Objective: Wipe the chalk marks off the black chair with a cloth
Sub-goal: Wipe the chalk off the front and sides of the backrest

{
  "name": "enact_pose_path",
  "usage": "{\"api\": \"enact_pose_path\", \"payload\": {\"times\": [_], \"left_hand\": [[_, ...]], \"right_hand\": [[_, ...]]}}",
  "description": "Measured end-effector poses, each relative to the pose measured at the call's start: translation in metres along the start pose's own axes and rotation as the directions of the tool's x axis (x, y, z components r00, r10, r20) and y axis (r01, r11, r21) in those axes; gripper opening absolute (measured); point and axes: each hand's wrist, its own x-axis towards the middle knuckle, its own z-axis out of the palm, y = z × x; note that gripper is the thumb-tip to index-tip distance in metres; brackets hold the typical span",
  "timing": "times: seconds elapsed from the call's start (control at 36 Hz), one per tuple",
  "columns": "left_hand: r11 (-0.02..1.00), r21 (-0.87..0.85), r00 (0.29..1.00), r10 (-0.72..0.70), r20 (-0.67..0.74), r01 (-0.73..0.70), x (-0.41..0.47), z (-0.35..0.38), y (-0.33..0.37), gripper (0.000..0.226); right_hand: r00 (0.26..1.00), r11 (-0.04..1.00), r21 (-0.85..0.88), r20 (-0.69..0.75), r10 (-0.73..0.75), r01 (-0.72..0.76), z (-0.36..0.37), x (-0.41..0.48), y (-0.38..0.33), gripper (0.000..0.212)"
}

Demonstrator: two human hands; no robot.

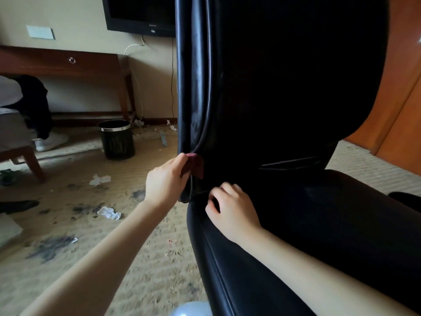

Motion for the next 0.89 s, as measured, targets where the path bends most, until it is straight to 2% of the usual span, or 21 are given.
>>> {"api": "enact_pose_path", "payload": {"times": [0.11,0.19,0.25,0.31,0.36,0.44,0.5,0.58,0.64,0.78,0.83,0.89], "left_hand": [[0.996,-0.006,0.993,-0.094,0.070,0.094,-0.009,0.014,-0.003,0.022],[0.999,0.027,0.983,-0.048,0.177,0.044,-0.018,0.018,-0.007,0.025],[0.992,0.111,0.931,-0.097,0.351,0.061,-0.027,0.022,-0.009,0.010],[0.975,0.197,0.860,-0.184,0.475,0.100,-0.037,0.023,-0.017,0.022],[0.961,0.210,0.866,-0.257,0.428,0.182,-0.041,0.016,-0.027,0.017],[0.954,0.019,0.930,-0.297,0.216,0.300,-0.032,-0.005,-0.034,0.009],[0.943,-0.127,0.950,-0.298,0.091,0.308,-0.015,-0.020,-0.028,0.007],[0.927,-0.212,0.949,-0.315,0.009,0.309,0.011,-0.024,-0.019,0.011],[0.929,-0.211,0.950,-0.312,0.000,0.305,0.019,-0.016,-0.015,0.011],[0.952,-0.087,0.956,-0.291,0.038,0.293,0.002,0.015,-0.011,0.014],[0.957,-0.039,0.953,-0.281,0.109,0.287,-0.017,0.021,-0.019,0.012],[0.984,0.034,0.953,-0.178,0.244,0.175,-0.035,0.021,-0.030,0.025]], "right_hand": [[0.999,1.000,-0.013,-0.045,-0.003,0.003,0.003,0.001,0.002,0.031],[0.999,1.000,-0.013,-0.034,0.001,-0.001,0.004,0.002,0.002,0.033],[1.000,1.000,-0.004,-0.002,0.013,-0.013,0.003,0.003,0.003,0.035],[0.999,1.000,0.000,0.033,0.026,-0.026,0.002,0.005,0.003,0.032],[0.998,1.000,-0.004,0.055,0.027,-0.027,0.000,0.006,0.004,0.030],[0.998,1.000,-0.015,0.050,0.025,-0.024,0.001,0.007,0.003,0.032],[0.999,0.999,-0.032,0.031,0.021,-0.020,0.002,0.007,0.003,0.038],[0.999,0.998,-0.056,0.032,0.017,-0.015,0.002,0.007,0.002,0.043],[0.999,0.998,-0.057,0.036,0.012,-0.010,0.001,0.006,0.002,0.043],[1.000,0.999,-0.032,-0.019,0.005,-0.005,0.004,0.005,0.001,0.036],[1.000,1.000,-0.030,-0.005,0.002,-0.002,0.004,0.006,0.002,0.038],[1.000,1.000,-0.031,0.025,0.004,-0.004,0.003,0.007,0.002,0.044]]}}
